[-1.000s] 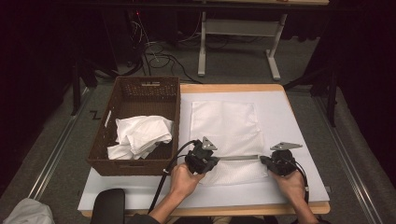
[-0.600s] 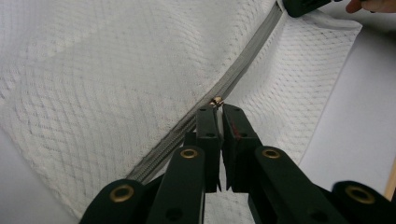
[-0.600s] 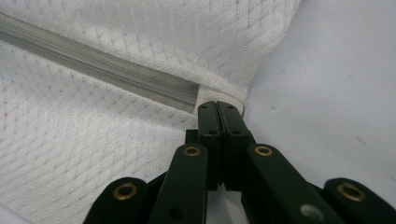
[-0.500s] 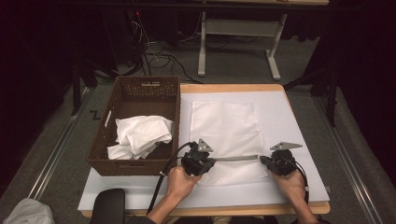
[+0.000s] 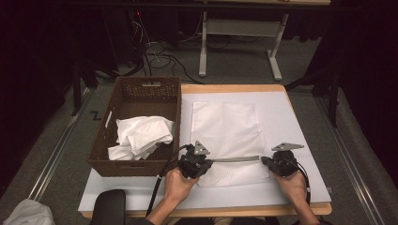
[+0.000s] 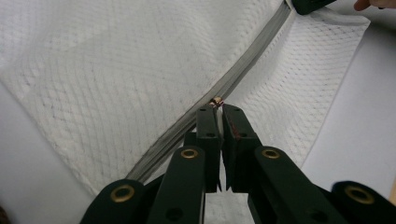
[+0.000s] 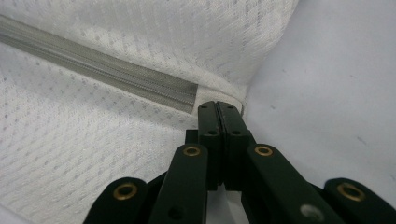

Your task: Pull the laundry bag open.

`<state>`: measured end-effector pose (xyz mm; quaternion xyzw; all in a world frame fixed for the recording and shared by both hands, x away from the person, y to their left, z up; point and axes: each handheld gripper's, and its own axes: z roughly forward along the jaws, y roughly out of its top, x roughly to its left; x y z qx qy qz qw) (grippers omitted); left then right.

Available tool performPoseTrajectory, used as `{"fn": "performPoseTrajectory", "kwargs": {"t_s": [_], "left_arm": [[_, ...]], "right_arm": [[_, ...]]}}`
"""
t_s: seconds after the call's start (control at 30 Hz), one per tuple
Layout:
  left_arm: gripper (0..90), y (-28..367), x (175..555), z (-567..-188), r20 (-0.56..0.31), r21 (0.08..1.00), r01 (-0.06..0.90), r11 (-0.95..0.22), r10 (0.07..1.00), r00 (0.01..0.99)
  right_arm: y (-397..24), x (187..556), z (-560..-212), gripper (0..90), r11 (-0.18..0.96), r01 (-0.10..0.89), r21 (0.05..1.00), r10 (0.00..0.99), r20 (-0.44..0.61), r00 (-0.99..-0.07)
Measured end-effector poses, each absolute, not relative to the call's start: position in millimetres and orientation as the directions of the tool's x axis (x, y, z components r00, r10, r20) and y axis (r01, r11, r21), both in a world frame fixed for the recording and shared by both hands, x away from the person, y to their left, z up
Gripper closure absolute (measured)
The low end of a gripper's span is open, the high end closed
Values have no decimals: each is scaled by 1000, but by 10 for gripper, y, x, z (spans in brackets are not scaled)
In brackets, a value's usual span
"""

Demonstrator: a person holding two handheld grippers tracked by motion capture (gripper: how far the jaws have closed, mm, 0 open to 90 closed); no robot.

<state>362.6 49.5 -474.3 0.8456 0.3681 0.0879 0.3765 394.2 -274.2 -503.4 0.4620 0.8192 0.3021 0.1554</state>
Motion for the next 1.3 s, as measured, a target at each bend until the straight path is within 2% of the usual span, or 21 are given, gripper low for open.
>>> {"fn": "performPoseTrajectory", "kwargs": {"t_s": [0.63, 0.83, 1.07, 1.3], "left_arm": [[858, 627, 3562, -4871, -92, 699, 568, -435, 733, 674], [858, 663, 3539, -4921, -108, 695, 585, -418, 744, 659], [857, 635, 3508, -4934, -63, 688, 573, -446, 750, 659], [857, 668, 3499, -4970, -74, 681, 591, -432, 763, 643]], "right_arm": [[-2747, 3946, -5035, 898, 387, 664, 640, 851, 29, -524], [-2736, 3940, -5033, 898, 391, 663, 639, 853, 20, -522], [-2741, 3942, -5031, 898, 391, 664, 637, 851, 24, -524], [-2742, 3943, -5033, 897, 388, 664, 639, 852, 26, -522]]}}
